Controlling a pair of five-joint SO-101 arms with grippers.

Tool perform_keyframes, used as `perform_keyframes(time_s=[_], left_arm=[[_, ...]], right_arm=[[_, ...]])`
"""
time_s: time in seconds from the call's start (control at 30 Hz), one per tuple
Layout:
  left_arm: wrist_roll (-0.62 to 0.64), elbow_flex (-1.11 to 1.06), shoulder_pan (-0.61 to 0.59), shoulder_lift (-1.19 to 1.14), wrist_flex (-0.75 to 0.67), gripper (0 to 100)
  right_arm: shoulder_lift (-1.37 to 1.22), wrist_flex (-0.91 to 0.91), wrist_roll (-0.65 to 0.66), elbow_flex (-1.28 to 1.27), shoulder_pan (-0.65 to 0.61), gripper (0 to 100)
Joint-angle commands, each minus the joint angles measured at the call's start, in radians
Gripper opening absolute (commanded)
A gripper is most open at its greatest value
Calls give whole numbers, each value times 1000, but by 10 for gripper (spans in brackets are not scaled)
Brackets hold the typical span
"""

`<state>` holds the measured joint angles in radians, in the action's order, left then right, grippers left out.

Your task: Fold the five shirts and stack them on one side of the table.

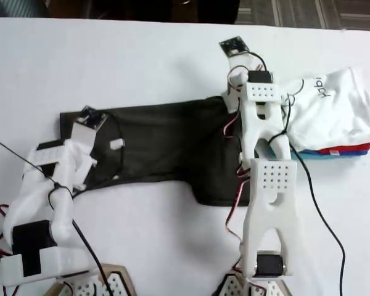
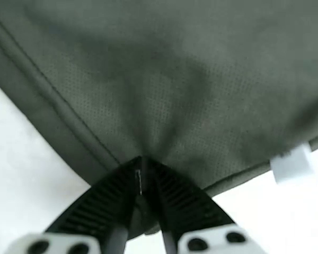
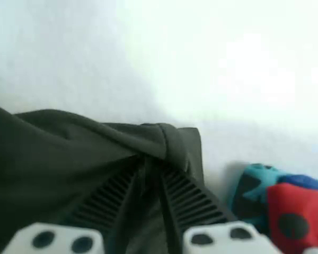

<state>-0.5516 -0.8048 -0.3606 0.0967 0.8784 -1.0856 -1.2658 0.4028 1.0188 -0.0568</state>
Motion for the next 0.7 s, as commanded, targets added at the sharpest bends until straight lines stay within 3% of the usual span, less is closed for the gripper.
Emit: perform_keyframes(time_s=[0.0,0.4,0.67], left_arm=[[2,1,14,21,-14,27],[3,1,14,21,-14,27],[3,1,14,21,-14,27]], right_arm=[[-61,-64,0,178,31,19],[-76,-479,2,663,-13,19],[65,-504,0,559,-19,19]])
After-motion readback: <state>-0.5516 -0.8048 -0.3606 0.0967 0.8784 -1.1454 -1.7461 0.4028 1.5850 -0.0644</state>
